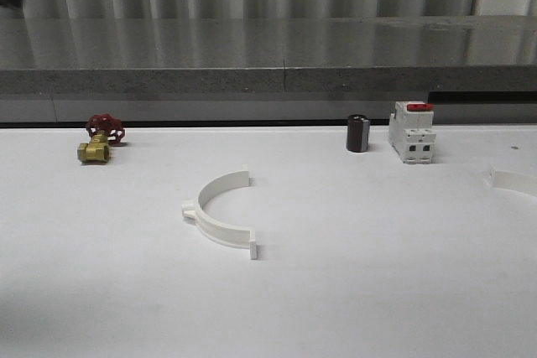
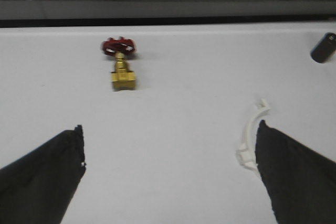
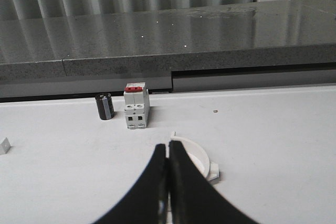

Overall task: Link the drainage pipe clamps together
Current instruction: 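Grasp the other white clamp half with the right gripper and lift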

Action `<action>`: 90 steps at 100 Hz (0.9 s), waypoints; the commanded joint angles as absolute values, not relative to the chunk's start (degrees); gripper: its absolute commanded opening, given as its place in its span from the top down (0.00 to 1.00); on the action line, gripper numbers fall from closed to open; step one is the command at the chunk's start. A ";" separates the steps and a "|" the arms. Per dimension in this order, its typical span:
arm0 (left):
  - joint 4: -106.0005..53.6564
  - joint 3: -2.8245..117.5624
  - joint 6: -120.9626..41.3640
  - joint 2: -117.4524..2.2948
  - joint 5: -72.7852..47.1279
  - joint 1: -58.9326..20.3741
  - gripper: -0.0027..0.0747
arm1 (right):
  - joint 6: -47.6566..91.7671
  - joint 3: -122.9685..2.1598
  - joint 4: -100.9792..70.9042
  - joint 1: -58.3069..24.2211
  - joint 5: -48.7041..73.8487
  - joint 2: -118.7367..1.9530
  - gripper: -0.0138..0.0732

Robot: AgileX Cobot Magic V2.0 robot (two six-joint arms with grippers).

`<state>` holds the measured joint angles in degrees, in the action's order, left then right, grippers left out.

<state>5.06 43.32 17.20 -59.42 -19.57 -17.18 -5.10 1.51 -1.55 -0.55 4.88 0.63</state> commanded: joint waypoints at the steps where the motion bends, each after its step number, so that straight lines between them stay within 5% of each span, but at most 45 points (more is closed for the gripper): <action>1: 6.12 39.27 17.15 -50.77 -14.72 -13.91 0.14 | -4.62 0.67 -1.50 -0.61 -0.67 1.79 0.98; 12: 6.69 33.76 17.15 -41.38 -14.85 -11.68 0.17 | -4.62 0.67 -1.50 -0.61 -1.28 1.79 0.98; 19: 6.69 31.03 17.15 -36.30 -15.35 -11.24 0.27 | -4.62 0.38 -1.50 -0.61 -1.27 1.79 0.98; 43: 6.69 25.87 17.15 -28.07 -15.88 -11.24 1.00 | -4.62 -7.65 -1.50 -0.61 7.79 -0.56 0.98; 90: 6.69 25.77 17.15 -28.07 -15.61 -11.24 0.99 | -4.56 -44.95 -1.51 -0.61 39.40 -40.44 0.98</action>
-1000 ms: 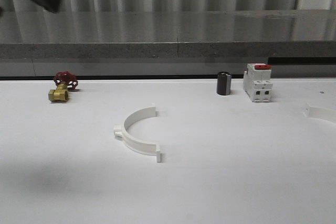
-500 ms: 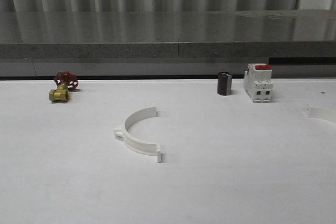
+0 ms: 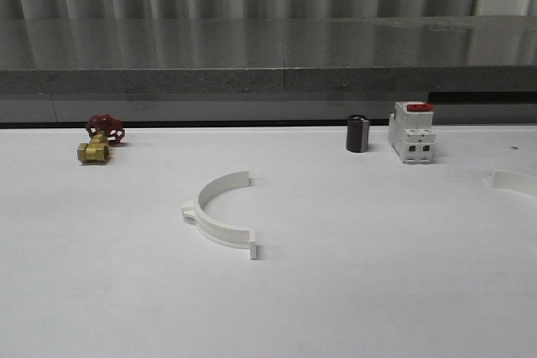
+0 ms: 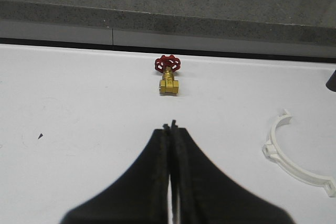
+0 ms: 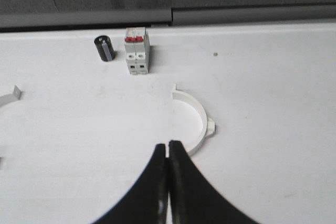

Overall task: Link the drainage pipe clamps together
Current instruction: 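Grasp the other white clamp half with the right gripper and lift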

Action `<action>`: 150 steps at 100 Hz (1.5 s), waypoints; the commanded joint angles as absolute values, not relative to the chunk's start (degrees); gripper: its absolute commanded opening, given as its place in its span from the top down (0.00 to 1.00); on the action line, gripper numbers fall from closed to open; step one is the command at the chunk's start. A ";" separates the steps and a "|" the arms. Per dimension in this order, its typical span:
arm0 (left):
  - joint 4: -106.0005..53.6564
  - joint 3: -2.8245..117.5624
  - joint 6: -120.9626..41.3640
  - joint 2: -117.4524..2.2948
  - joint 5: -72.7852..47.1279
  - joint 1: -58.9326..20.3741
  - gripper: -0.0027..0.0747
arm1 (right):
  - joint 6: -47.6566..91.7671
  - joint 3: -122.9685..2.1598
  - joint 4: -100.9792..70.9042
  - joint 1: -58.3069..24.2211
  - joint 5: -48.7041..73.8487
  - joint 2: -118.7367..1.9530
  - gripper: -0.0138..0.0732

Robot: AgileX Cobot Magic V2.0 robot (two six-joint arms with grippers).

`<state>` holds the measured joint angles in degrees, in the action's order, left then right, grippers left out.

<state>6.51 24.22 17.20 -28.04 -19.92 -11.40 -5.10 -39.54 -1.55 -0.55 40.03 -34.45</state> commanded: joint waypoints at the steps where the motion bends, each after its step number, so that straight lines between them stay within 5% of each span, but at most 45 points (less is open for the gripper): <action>1: 6.69 25.77 17.15 -28.07 -15.61 -11.24 0.99 | -4.56 -45.47 -1.51 -0.61 39.40 -41.49 0.98; 16: 6.69 25.77 17.15 -28.07 -15.61 -11.24 0.99 | -4.56 -48.01 -1.60 -0.61 39.16 -50.01 0.87; 35: 6.69 25.77 17.15 -28.07 -15.61 -11.24 0.99 | -4.56 -48.01 -2.12 -0.61 37.76 -57.37 0.34; 45: 6.69 25.77 17.15 -28.07 -15.61 -11.24 0.99 | -4.56 -48.01 -2.12 -0.61 36.52 -60.36 0.21; 115: 6.69 25.77 17.15 -28.07 -15.61 -11.24 0.99 | -1.97 -67.18 -2.28 7.22 38.60 -97.41 0.20; 150: 6.69 25.77 17.15 -28.07 -15.61 -11.24 0.99 | -2.55 -68.81 -3.12 7.22 38.08 -105.73 0.21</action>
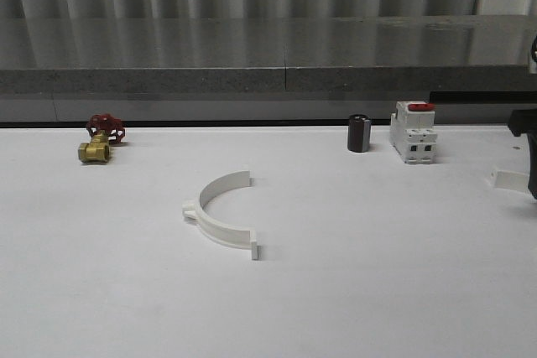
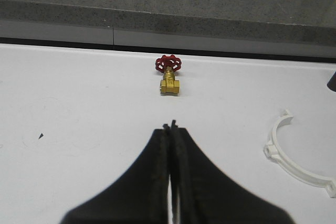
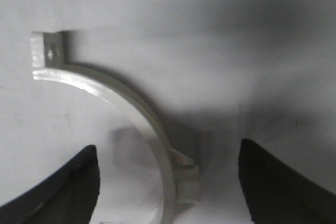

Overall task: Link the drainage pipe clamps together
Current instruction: 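Grasp the other white clamp half with the right gripper and lift, then carry the clamp half to the placed half and align their ends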

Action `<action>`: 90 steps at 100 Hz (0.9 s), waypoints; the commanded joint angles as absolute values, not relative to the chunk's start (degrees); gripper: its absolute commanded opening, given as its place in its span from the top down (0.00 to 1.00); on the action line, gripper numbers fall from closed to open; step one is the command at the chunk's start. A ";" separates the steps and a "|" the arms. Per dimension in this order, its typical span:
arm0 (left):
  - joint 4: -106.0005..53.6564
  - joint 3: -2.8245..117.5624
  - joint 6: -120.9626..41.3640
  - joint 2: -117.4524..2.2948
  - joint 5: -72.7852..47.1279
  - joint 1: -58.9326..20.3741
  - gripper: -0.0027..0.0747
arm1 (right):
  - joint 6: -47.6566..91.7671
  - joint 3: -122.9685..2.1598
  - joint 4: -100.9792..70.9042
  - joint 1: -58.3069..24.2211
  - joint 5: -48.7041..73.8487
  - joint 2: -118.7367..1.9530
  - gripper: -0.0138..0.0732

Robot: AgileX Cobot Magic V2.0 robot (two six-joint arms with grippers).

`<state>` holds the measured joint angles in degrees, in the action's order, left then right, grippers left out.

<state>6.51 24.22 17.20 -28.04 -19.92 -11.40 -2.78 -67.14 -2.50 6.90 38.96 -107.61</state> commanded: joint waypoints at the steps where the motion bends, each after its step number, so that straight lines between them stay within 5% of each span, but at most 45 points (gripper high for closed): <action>1: 6.69 25.77 17.15 -28.07 -15.61 -11.24 0.99 | -2.55 -68.81 -3.19 7.22 38.08 -105.80 0.21; 15: 6.69 25.77 17.15 -28.07 -15.61 -11.24 0.99 | -3.54 -68.81 -3.99 7.22 38.60 -105.99 0.24; 34: 6.69 25.77 17.15 -28.07 -15.61 -11.24 0.99 | -6.27 -68.81 -3.99 7.22 40.63 -105.99 0.48; 67: 6.69 25.77 17.15 -28.07 -15.61 -11.24 0.99 | -7.88 -68.81 -4.19 7.22 41.86 -105.99 0.73; 90: 6.69 25.77 17.15 -28.07 -15.61 -11.24 0.99 | -7.84 -68.81 -4.19 7.22 42.15 -105.99 0.75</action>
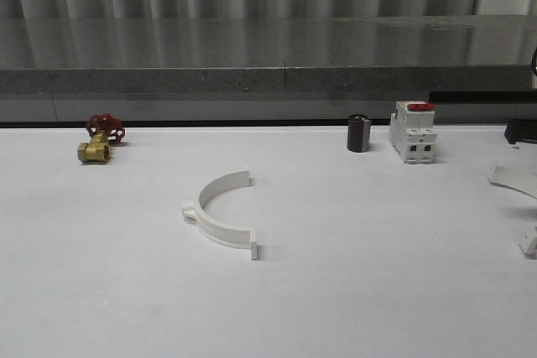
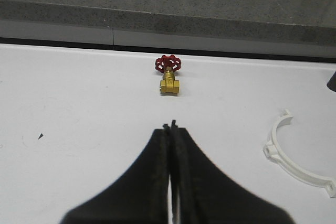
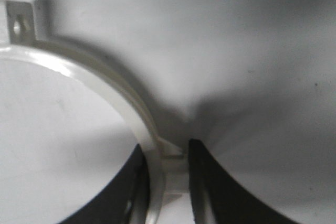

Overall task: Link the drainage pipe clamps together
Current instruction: 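Carry the clamp half to the placed half and align their ends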

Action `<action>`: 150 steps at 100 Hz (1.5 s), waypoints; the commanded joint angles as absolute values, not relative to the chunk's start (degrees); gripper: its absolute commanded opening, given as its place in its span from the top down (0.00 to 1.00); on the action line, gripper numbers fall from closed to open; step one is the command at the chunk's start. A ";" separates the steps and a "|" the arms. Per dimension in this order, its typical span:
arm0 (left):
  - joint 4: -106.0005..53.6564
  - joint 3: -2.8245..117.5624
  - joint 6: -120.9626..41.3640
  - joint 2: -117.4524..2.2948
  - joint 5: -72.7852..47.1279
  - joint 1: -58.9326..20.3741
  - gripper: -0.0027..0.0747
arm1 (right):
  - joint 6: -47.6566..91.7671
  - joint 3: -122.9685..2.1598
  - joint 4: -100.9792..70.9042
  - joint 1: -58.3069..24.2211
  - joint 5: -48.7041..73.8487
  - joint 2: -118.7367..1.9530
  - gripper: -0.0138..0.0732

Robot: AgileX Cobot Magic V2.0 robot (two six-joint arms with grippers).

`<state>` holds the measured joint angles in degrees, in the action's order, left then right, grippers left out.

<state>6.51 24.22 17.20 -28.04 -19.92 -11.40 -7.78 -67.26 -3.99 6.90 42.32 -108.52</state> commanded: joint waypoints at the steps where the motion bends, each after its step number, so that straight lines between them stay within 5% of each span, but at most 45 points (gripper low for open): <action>1: 6.69 25.77 17.15 -28.07 -15.61 -11.24 0.99 | -7.84 -68.81 -4.19 7.22 42.15 -105.99 0.75; 28: 6.69 25.77 17.15 -28.07 -15.61 -11.24 0.99 | -7.70 -73.58 -6.83 4.60 46.79 -105.85 0.75; 82: 6.69 25.77 17.15 -28.07 -15.61 -11.24 0.99 | -19.39 -89.92 -1.42 -20.31 50.66 -111.47 0.75; 150: 6.69 25.77 17.15 -28.07 -15.49 -11.24 0.99 | -19.74 -97.72 -1.13 -26.58 53.19 -120.58 0.75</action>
<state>6.51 24.22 17.20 -28.04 -19.92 -11.40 -19.76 -95.81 -1.90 -26.34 53.96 -123.42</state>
